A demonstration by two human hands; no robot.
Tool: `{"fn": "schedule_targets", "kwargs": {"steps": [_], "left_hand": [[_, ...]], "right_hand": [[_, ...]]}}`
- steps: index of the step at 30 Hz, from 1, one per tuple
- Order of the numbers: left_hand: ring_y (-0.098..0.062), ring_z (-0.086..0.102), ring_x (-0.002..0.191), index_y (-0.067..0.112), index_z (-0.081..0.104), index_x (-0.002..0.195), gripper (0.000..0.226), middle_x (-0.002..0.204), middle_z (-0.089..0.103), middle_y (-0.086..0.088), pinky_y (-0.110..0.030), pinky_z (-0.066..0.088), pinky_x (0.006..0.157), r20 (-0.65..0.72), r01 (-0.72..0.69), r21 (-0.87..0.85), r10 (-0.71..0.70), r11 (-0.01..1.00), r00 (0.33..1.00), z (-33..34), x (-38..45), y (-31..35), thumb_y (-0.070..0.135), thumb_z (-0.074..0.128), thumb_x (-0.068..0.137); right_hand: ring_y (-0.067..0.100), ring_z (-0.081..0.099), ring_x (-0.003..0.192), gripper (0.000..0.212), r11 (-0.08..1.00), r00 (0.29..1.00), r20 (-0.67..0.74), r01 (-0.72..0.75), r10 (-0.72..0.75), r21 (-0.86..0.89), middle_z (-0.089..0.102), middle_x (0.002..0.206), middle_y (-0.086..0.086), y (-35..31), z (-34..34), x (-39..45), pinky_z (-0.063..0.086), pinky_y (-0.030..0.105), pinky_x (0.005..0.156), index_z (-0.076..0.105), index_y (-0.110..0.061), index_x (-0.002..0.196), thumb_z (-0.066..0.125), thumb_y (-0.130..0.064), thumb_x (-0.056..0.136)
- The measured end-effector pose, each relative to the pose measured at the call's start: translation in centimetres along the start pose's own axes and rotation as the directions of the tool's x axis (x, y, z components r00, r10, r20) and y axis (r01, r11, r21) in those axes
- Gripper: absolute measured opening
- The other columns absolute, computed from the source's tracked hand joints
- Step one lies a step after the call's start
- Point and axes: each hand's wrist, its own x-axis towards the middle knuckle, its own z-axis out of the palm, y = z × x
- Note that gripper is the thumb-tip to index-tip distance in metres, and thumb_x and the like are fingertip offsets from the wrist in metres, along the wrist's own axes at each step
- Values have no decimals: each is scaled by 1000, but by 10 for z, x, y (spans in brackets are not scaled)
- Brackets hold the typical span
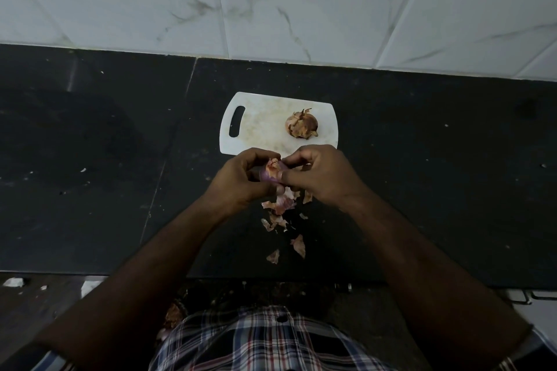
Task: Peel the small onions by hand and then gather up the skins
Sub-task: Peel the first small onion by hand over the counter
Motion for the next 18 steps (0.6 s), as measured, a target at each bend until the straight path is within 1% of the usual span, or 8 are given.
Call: {"fn": "schedule_targets", "kwargs": {"steps": [3, 5, 7, 8, 10, 12, 15, 18], "left_hand": [[-18, 72, 97, 11, 64, 119, 55, 113, 70, -7, -33, 62, 80, -2, -22, 24, 22, 999, 1000, 3, -1, 1, -9, 83, 71], [-16, 72, 95, 12, 65, 119, 55, 112, 70, -5, -31, 62, 79, -7, -30, 53, 30, 998, 1000, 5, -2, 0, -8, 84, 71], [-11, 71, 93, 14, 65, 118, 55, 111, 69, -2, -27, 61, 76, -12, -43, 106, 45, 993, 999, 6, -2, 1, -5, 84, 71], [-9, 71, 92, 15, 65, 118, 54, 110, 69, 0, -26, 60, 75, -16, -50, 126, 52, 991, 999, 6, -2, 1, -4, 84, 71], [-7, 70, 90, 16, 66, 118, 53, 110, 69, 1, -24, 60, 73, -26, -60, 158, 65, 986, 998, 6, -1, 3, -3, 84, 72], [-5, 71, 87, 15, 66, 118, 52, 108, 69, 2, -21, 59, 69, -35, -62, 178, 69, 982, 997, 6, -1, 4, -4, 84, 73], [-7, 72, 84, 14, 67, 117, 51, 105, 71, 2, -23, 60, 70, -45, -58, 182, 67, 982, 997, 6, 0, 4, -3, 84, 72], [-11, 72, 86, 14, 67, 118, 52, 106, 71, 0, -27, 61, 73, -56, -55, 187, 66, 981, 996, 7, -1, 2, -1, 86, 71]], "right_hand": [[7, 70, 76, 21, 999, 1000, 8, 6, -6, -46, 74, 81, -8, 3, -1, 2, 61, 42, 74, 78, -20, 95, 77, -30, 77], [5, 68, 77, 20, 993, 999, -1, 34, -35, -112, 74, 83, -8, 2, 0, 3, 60, 37, 74, 78, -20, 97, 74, -28, 79], [2, 66, 78, 22, 982, 997, -22, 67, -72, -178, 74, 85, -10, 2, 2, 1, 58, 30, 71, 77, -21, 101, 72, -29, 82], [2, 66, 77, 22, 979, 996, -32, 80, -88, -185, 73, 84, -10, 1, 3, 0, 58, 29, 68, 77, -21, 102, 71, -31, 83], [5, 66, 73, 24, 980, 992, -43, 106, -115, -171, 73, 80, -8, 2, 5, -2, 57, 34, 65, 78, -20, 100, 70, -36, 85], [9, 67, 71, 23, 974, 988, -43, 139, -149, -177, 74, 78, -3, 2, 6, -4, 56, 39, 64, 79, -19, 98, 68, -36, 87], [12, 66, 71, 21, 961, 982, -55, 164, -180, -221, 74, 80, 3, 4, 8, -4, 55, 39, 64, 79, -17, 99, 64, -29, 90], [12, 63, 70, 22, 949, 980, -46, 176, -195, -261, 72, 80, 5, 4, 10, -4, 53, 37, 64, 78, -12, 98, 64, -28, 92]]}}
